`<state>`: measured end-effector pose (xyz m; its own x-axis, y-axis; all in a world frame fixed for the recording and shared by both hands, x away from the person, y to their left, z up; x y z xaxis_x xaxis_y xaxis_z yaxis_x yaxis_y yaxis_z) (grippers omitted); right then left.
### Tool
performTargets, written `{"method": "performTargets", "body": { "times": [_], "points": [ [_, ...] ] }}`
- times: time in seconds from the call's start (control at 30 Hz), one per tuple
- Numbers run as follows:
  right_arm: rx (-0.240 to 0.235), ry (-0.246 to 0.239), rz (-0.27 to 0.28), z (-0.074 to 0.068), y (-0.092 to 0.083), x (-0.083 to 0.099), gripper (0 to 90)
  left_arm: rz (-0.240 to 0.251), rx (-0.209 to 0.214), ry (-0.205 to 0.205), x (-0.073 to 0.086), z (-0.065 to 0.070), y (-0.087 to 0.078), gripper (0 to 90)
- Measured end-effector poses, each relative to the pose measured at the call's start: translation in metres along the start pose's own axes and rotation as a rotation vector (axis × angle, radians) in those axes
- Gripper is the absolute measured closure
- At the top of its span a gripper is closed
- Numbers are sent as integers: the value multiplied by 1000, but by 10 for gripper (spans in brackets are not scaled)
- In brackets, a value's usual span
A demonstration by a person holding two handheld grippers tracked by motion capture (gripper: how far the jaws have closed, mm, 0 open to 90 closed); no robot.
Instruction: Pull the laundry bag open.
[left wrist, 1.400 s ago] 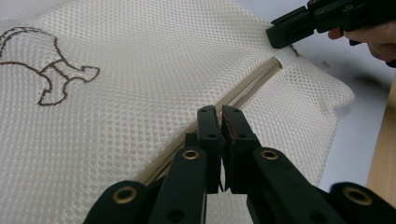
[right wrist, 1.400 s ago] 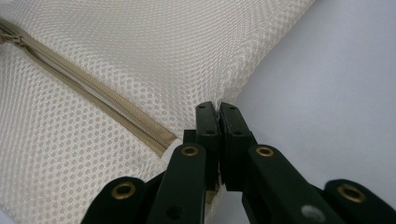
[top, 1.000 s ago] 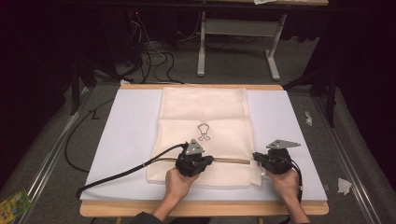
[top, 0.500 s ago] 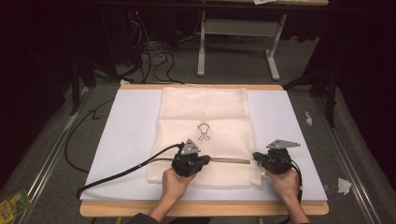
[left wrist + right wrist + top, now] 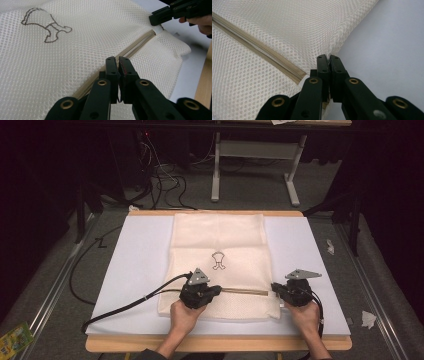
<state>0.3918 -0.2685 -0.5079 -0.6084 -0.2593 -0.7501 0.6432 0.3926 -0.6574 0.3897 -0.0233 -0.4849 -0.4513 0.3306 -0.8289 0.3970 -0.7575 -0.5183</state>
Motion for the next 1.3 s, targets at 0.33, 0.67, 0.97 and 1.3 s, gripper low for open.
{"method": "performTargets", "body": {
  "times": [0.33,0.67,0.97,1.3],
  "points": [
    [6,3,-2,2,2,2,889,6,-13,-13,3,-6,-8,871],
    [2,7,-3,1,2,2,889,7,-15,-6,3,-7,-9,872],
    [6,0,-7,1,3,2,889,0,-24,-4,5,-10,-12,871],
    [10,-1,-13,1,3,2,889,-1,-30,-14,6,-16,-18,871]
  ]
}}
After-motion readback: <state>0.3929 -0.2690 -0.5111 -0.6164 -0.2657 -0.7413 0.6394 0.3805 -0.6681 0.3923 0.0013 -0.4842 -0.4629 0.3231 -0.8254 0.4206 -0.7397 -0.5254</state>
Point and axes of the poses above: each handheld gripper's, and its own axes: y roughly forward along the jaws, x roughly out of its underside, z roughly to its right, the point moved 8 cm from there along y, roughly forward along the jaws, and after that the axes turned 3 degrees about z, right-handed, at the moved point
